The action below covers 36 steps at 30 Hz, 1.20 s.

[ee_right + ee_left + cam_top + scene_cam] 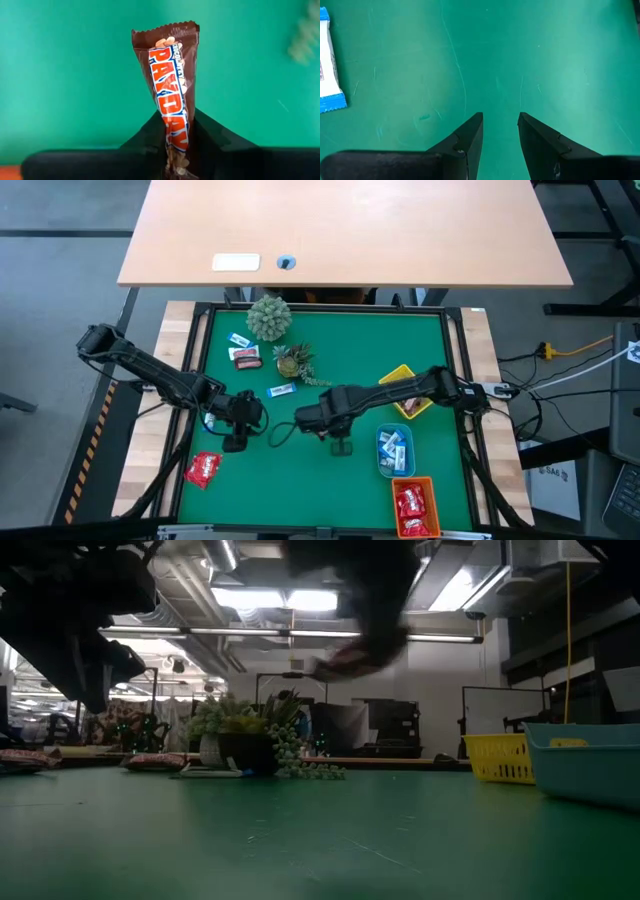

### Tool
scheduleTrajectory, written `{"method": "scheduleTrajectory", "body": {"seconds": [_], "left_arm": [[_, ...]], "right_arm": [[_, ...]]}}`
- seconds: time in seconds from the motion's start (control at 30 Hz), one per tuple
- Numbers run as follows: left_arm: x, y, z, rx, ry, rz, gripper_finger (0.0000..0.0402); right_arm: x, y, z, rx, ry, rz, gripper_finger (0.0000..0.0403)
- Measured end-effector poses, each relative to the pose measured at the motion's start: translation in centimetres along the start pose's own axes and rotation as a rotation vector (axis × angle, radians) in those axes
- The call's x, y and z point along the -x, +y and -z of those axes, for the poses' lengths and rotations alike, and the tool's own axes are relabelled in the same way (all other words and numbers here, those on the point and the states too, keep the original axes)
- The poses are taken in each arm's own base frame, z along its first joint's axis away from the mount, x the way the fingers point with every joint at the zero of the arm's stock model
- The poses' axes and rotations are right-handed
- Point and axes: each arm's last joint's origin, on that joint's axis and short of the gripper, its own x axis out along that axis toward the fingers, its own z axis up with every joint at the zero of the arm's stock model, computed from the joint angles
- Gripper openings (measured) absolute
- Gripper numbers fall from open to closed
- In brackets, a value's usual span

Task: Sort candy
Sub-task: Put the brown candy into the yellow bin

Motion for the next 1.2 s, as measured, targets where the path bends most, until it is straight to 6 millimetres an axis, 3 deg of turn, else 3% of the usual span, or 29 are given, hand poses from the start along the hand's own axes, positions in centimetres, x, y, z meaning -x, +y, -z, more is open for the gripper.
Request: {"method": "scheduleTrajectory", "body": {"seconds": [0.1,0.27,0.37,0.57,0.77,0.9,1.2], "left_arm": [[0.0,0.0,0.0,0.0,0.001,-0.001,0.0119],[0.0,0.0,0.0,-0.002,0.003,-0.001,0.0119],[0.0,-0.1,0.0,-0.004,0.001,0.0,0.0119],[0.0,0.0,0.0,-0.004,-0.003,-0.007,0.0119],[0.0,0.0,0.0,-0.004,-0.013,-0.024,0.0119],[0.0,0.1,-0.1,-0.001,-0.03,-0.056,0.0119],[0.0,0.2,0.0,0.106,-0.027,-0.061,0.0119]], "right_arm": [[0.2,-0.4,0.9,-0.003,0.062,0.106,0.0068],[0.9,-0.8,3.1,-0.02,0.083,0.136,0.0069],[0.2,-1.0,5.6,-0.045,0.122,0.162,0.007],[-1.5,-2.3,12.7,-0.199,0.23,0.251,0.007],[-1.2,-3.2,18.0,-0.319,0.209,0.284,0.0071],[-0.9,-3.7,19.6,-0.342,0.172,0.36,0.0071],[-1.6,-3.7,19.7,-0.342,0.194,0.364,0.0093]]}}
